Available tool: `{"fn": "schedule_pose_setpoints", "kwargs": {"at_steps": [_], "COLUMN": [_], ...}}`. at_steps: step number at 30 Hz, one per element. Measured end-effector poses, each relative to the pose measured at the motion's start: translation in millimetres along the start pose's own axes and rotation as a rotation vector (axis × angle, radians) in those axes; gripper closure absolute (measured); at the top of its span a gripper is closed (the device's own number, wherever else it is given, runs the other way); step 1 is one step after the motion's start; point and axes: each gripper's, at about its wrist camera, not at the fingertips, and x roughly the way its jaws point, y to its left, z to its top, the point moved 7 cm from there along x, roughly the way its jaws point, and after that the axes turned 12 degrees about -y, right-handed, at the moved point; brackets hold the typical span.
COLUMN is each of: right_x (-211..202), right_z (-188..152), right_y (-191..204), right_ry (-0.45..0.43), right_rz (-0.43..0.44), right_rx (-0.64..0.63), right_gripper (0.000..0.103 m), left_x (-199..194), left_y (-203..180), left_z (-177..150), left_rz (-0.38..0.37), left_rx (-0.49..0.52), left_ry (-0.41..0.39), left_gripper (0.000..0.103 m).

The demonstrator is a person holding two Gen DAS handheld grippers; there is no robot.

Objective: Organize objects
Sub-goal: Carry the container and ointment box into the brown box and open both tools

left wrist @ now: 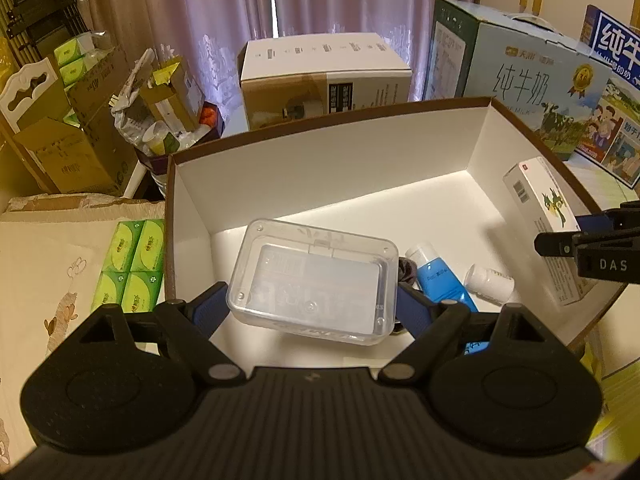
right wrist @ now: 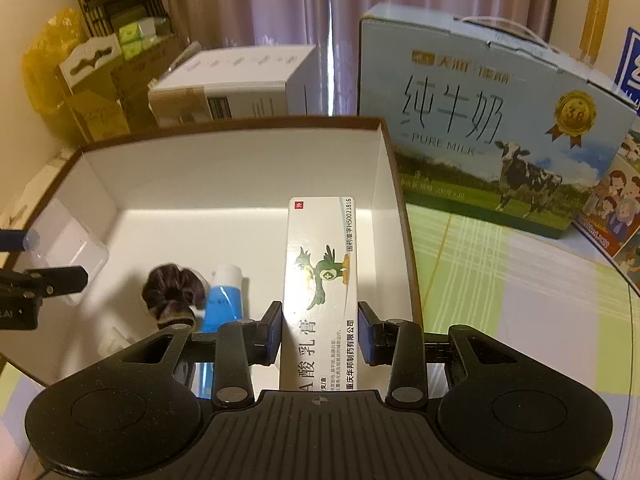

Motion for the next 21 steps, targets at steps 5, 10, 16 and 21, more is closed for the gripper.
{"fn": "schedule_pose_setpoints", "kwargs": {"at_steps": [5, 10, 16, 21], "right_x": [3, 6, 6, 3], "right_z": [-1, 0, 3, 3], "right_y": [4, 5, 2, -1], "right_ry": [0.006, 0.014, 0.016, 0.010], "right_rz": [-0.015, -0.028, -0.031, -0.022], "right_rx": [-0.049, -0.063, -0.055, -0.034], "right_gripper": [0.068, 0.068, 0.067, 0.067], "left_x": [7, 10, 12, 15], "left_y": [0, 1, 1, 2], "left_z": [-3, -5, -8, -10], "left_rz": [0.000, -0.001, 0.002, 0.006], "left_rx": [0.001, 0.001, 0.001, 0.002], "left_ry": [0.014, 0.021, 0.029, 0.036], "left_gripper": [0.017, 0.017, 0.017, 0.017]}}
